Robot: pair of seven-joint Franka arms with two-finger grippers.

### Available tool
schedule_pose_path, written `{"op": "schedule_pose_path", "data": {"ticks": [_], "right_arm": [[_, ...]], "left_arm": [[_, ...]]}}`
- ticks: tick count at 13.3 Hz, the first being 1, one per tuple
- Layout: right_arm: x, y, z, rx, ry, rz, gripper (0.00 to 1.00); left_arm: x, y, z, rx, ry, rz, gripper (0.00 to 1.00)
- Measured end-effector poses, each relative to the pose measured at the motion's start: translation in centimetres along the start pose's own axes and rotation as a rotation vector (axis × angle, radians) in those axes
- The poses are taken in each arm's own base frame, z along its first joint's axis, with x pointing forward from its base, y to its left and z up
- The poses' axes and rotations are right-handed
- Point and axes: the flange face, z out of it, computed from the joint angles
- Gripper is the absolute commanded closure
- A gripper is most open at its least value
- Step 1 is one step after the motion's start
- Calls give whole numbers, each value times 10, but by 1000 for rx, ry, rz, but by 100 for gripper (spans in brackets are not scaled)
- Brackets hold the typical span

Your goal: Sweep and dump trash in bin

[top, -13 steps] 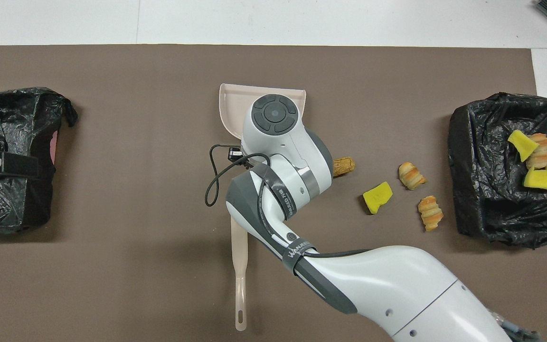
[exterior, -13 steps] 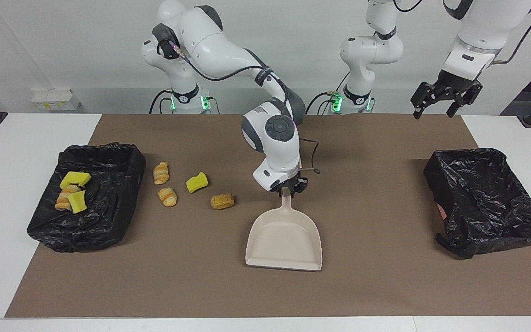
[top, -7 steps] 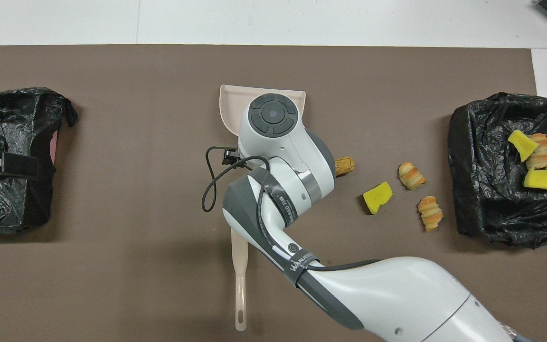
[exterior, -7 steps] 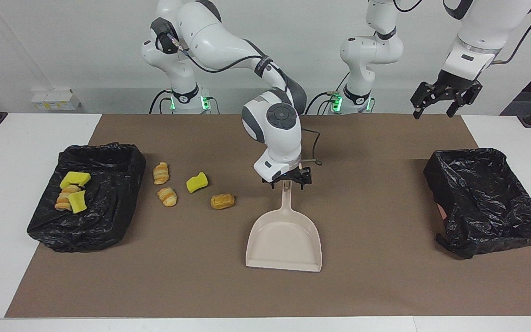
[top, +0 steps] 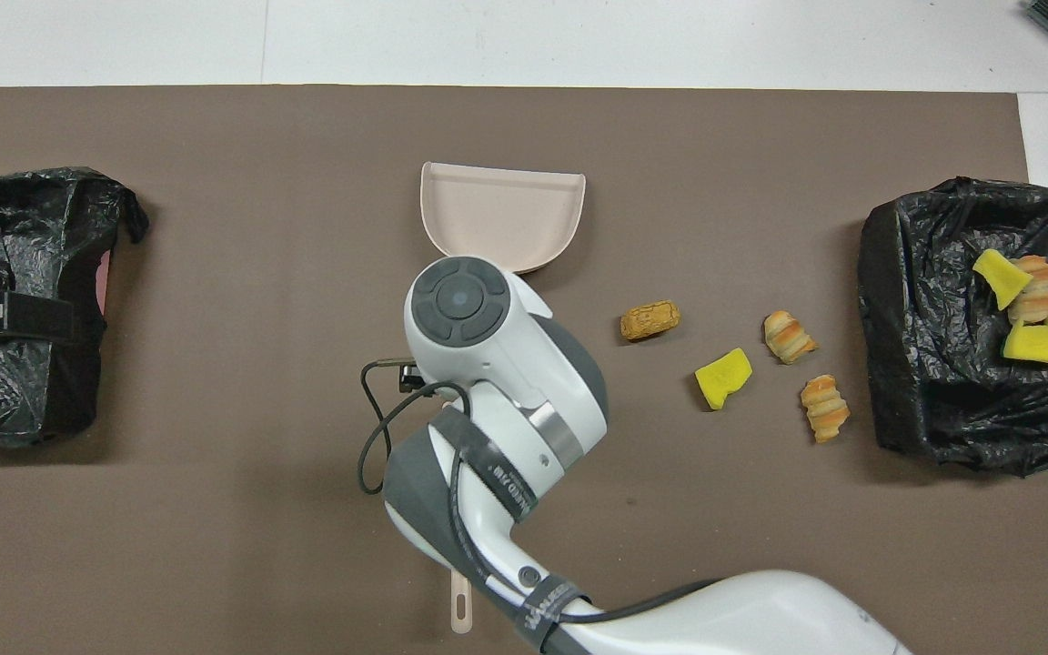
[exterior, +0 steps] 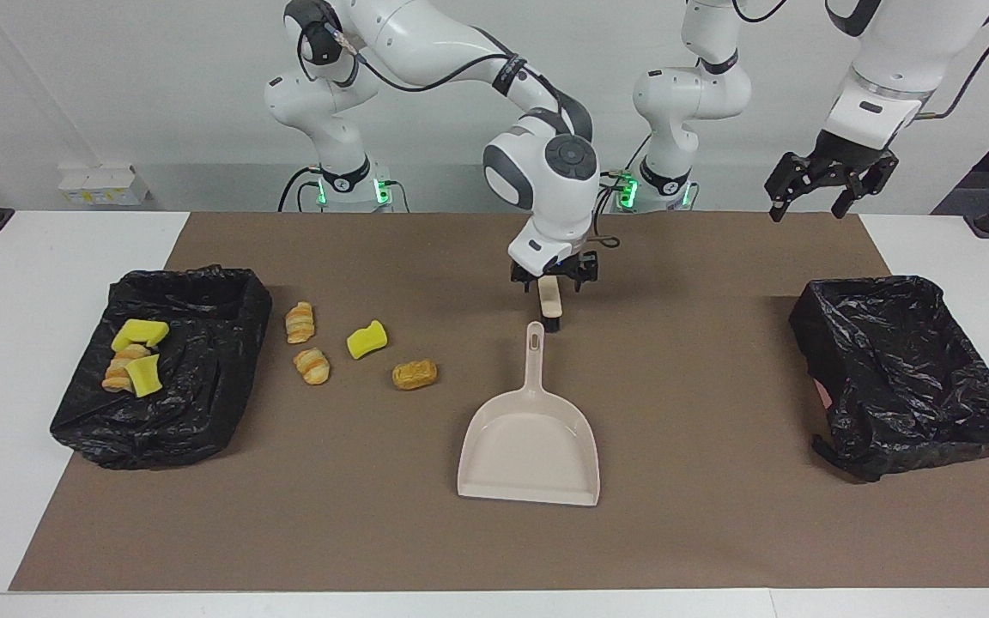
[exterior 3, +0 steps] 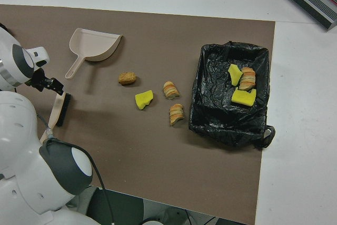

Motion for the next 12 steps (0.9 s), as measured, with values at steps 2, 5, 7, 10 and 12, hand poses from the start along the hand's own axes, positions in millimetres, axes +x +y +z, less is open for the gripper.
{"op": "schedule_pose_path", "data": {"ticks": [2, 5, 7, 10, 12], "right_arm": [[-41, -9, 5, -20, 3, -3, 0], [-97, -8, 33, -4, 28, -7, 0], [-125, 4, 49, -15, 23, -20, 7], [-144, 14, 59, -18, -22, -6, 22], [-149, 15, 63, -14, -38, 1, 27]], "left_arm": [[0, 0, 0, 0, 0, 0, 0], [0, 0, 0, 0, 0, 0, 0], [-1, 1, 1, 1, -11, 2, 0], [3, 26, 0, -6, 37, 43, 0], [19, 58, 9, -25, 125, 76, 0]]}}
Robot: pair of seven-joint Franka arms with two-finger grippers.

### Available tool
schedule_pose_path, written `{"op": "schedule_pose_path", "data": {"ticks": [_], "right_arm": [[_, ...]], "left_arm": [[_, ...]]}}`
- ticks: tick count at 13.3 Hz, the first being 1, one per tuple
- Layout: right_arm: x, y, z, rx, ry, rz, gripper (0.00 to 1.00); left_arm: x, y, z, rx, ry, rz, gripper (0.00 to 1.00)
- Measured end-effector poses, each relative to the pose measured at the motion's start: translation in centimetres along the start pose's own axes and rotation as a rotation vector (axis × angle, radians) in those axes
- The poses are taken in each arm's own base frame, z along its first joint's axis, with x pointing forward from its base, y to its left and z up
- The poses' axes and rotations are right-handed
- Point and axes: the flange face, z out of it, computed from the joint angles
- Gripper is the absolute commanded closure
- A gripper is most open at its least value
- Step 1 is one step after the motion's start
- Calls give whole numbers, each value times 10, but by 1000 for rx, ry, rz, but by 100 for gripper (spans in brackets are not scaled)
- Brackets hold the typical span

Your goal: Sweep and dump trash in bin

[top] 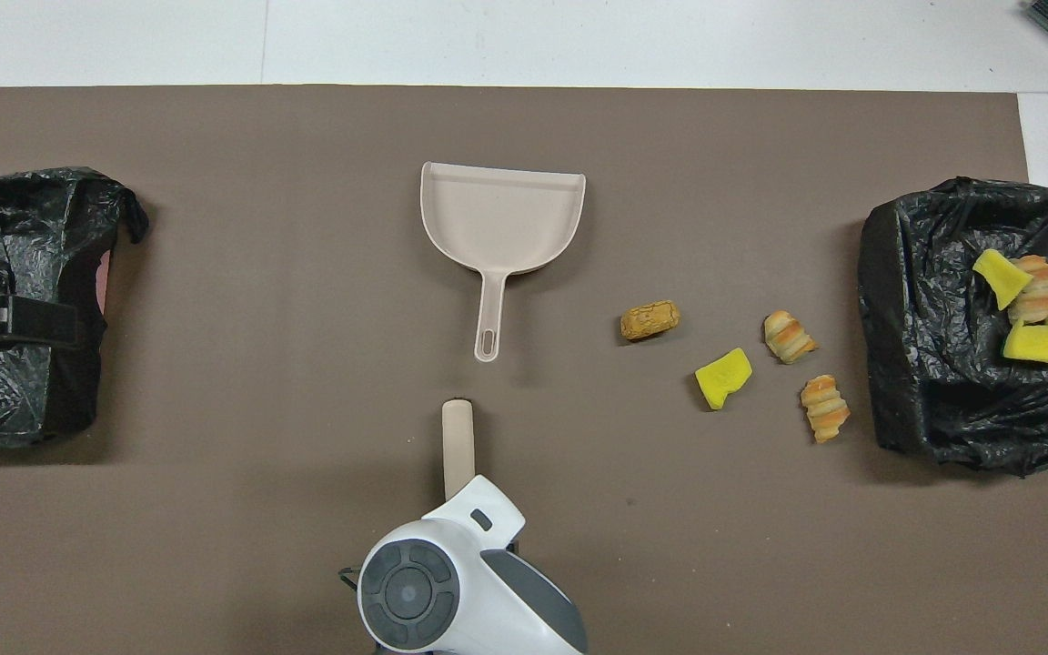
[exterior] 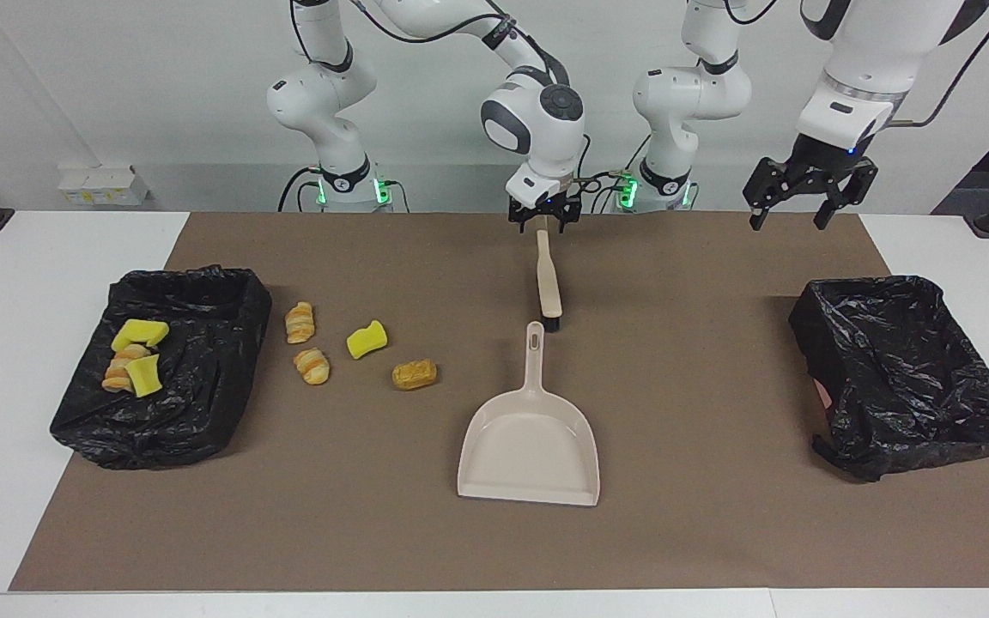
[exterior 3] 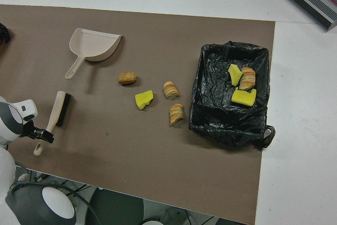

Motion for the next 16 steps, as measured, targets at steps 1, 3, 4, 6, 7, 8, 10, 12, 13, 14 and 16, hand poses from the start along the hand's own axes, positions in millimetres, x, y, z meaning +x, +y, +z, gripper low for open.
{"op": "schedule_pose_path", "data": {"ticks": [1, 3, 4, 6, 7, 8, 10, 12, 13, 14, 16], "right_arm": [[0, 0, 1, 10, -7, 4, 32], [-1, 0, 2, 15, -11, 6, 46], [-1, 0, 3, 14, -12, 6, 57], [-1, 1, 4, 13, -13, 6, 100], [-1, 1, 4, 12, -14, 5, 100], [-2, 1, 5, 8, -17, 3, 100], [-3, 3, 6, -12, -33, 3, 100], [-6, 8, 1, -37, -50, 27, 100], [-7, 14, -3, -61, -66, 44, 100], [-7, 22, -9, -86, -82, 58, 100], [4, 48, -32, -128, -93, 96, 100]], "left_arm": [[8, 20, 13, -12, 17, 6, 0], [20, 74, 49, -40, 29, -6, 0], [24, 103, 69, -55, 35, -8, 0], [28, 155, 110, -80, 38, -1, 0], [31, 175, 134, -95, 42, -15, 0], [33, 194, 159, -111, 42, -24, 0], [33, 229, 204, -133, 33, -13, 0], [33, 244, 226, -141, 30, -1, 0], [34, 245, 228, -142, 31, 0, 0], [33, 245, 230, -141, 29, 8, 0], [28, 251, 237, -139, 17, 39, 0]]}}
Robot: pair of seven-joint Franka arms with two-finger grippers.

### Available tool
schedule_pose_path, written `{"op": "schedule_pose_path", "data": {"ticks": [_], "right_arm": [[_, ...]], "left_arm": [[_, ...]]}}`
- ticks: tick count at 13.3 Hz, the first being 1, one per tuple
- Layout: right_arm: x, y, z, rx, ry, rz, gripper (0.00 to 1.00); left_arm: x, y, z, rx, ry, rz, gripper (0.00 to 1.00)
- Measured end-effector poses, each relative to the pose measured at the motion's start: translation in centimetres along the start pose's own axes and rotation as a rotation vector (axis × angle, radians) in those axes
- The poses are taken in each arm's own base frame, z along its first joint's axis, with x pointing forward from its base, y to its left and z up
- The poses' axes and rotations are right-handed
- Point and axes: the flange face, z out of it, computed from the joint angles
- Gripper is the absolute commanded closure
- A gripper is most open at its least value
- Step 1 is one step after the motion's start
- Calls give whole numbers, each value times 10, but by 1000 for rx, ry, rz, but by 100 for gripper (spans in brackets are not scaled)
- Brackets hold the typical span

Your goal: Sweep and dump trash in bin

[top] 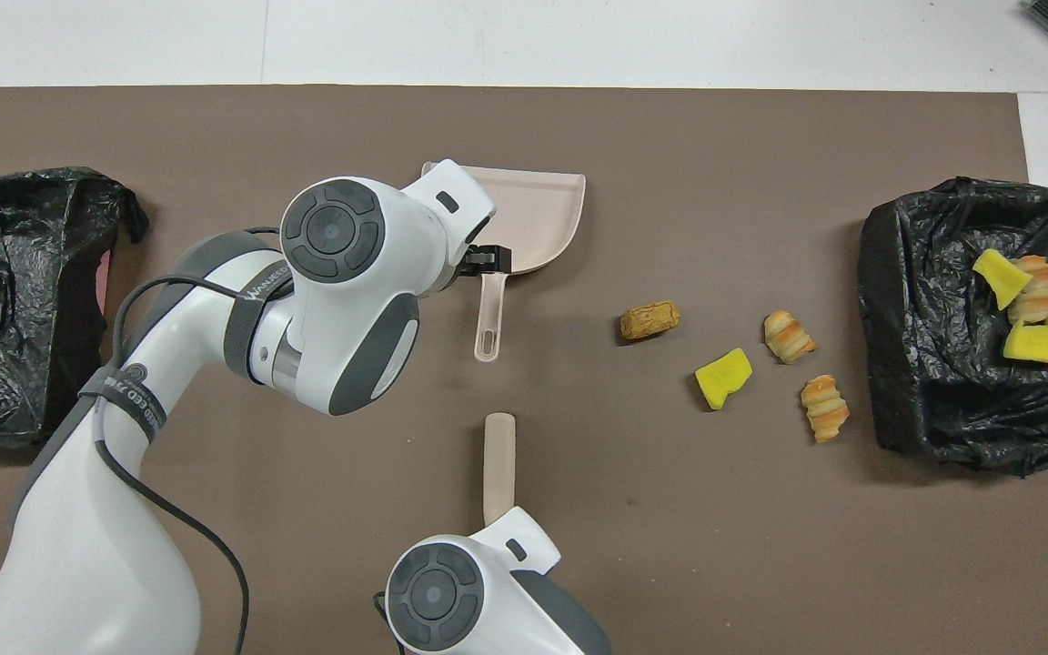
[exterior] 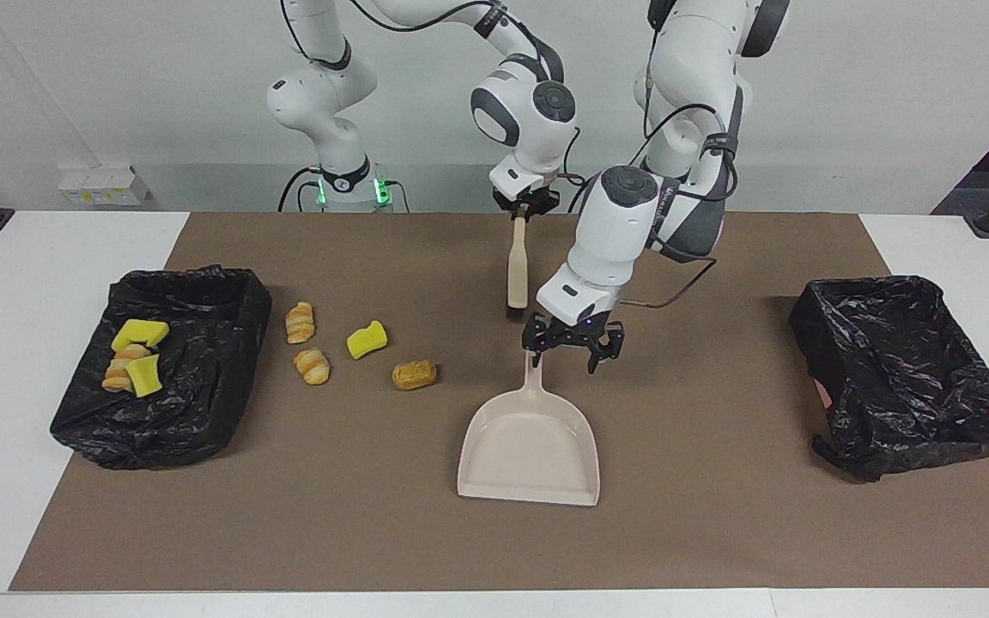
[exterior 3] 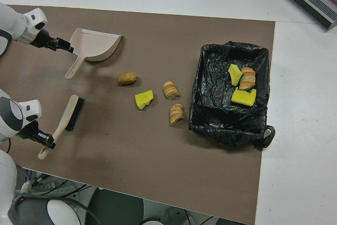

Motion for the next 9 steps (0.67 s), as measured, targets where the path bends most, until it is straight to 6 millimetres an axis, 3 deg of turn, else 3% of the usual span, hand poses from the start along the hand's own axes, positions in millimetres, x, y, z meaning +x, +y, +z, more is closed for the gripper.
{"op": "schedule_pose_path", "data": {"ticks": [3, 5, 7, 8, 9], "right_arm": [[38, 63, -35, -69, 34, 47, 100], [71, 115, -58, -80, 50, 75, 100], [97, 151, -67, -119, 100, 121, 100], [110, 166, -66, -135, 108, 149, 100], [123, 182, -63, -144, 104, 183, 100]], "left_arm": [[-17, 17, 23, 9, -42, 37, 0], [-34, 32, 45, 18, -81, 67, 0], [-45, 35, 57, 28, -107, 78, 23], [-47, 35, 60, 32, -114, 78, 46], [-47, 34, 61, 35, -120, 78, 62]]}}
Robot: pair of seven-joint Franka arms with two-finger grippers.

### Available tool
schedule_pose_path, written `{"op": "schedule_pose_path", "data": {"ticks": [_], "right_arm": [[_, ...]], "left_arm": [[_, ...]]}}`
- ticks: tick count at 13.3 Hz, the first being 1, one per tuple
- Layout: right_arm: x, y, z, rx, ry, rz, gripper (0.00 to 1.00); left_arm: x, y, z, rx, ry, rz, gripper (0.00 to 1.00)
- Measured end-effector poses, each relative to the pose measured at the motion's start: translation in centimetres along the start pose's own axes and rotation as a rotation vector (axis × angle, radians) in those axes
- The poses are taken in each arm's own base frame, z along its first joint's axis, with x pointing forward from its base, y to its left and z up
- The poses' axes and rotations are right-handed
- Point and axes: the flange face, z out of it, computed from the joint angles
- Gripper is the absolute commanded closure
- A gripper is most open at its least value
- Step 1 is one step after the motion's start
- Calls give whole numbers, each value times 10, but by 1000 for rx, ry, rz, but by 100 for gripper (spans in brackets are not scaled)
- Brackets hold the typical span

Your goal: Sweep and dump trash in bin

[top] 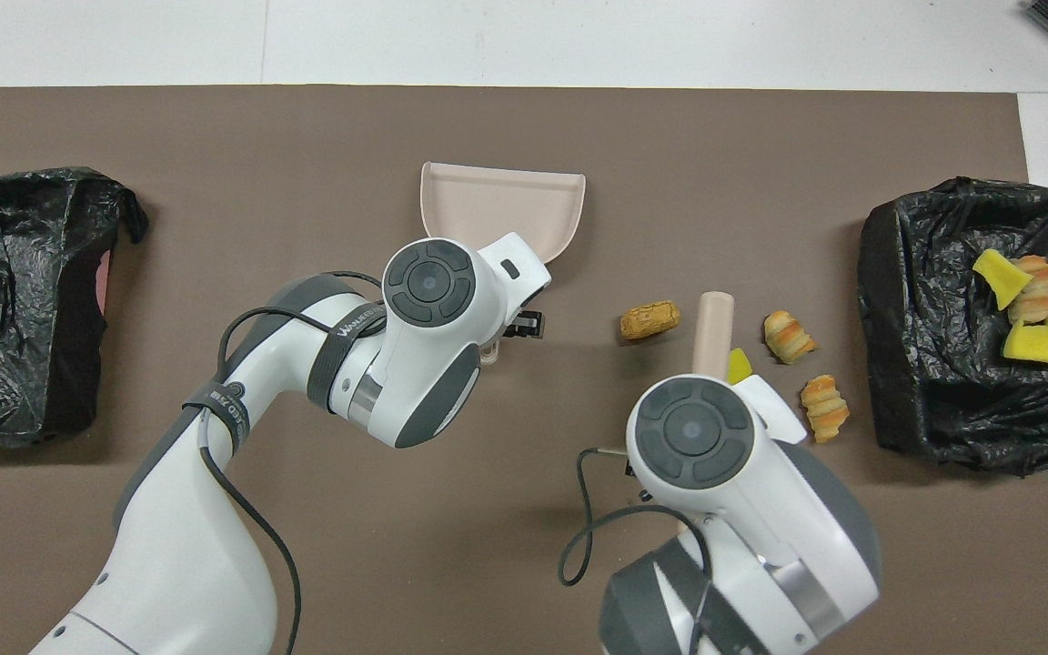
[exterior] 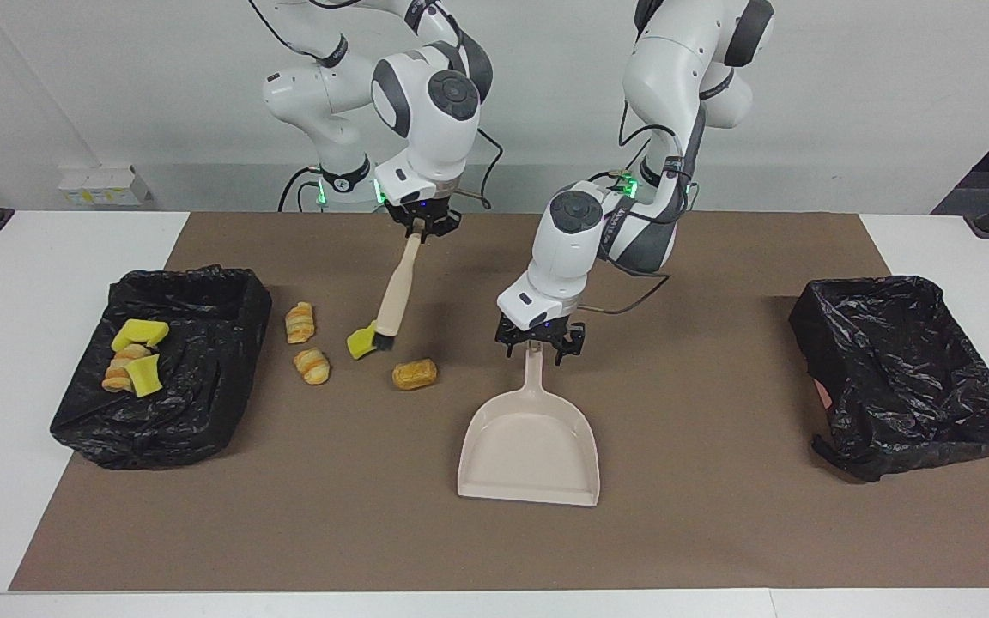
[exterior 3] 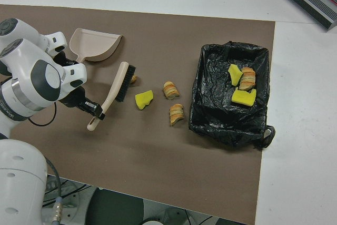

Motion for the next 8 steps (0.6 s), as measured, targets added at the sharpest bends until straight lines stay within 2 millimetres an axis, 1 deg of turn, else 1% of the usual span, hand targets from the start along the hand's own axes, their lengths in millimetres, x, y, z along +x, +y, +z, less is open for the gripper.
{"op": "schedule_pose_path", "data": {"ticks": [1, 2, 3, 6, 8], "right_arm": [[14, 12, 7, -8, -12, 31, 100], [27, 25, 14, -13, -26, 60, 100], [38, 36, 21, -18, -43, 86, 100], [55, 68, 45, -43, -103, 155, 100], [58, 83, 64, -52, -131, 182, 100]], "left_arm": [[0, -1, 0, 3, -6, -1, 75], [0, -1, -1, 5, -8, -1, 83], [0, -2, -3, 4, -5, -2, 100], [3, -6, -11, 10, -11, -9, 100], [4, -9, -13, 16, -14, 6, 100]]}}
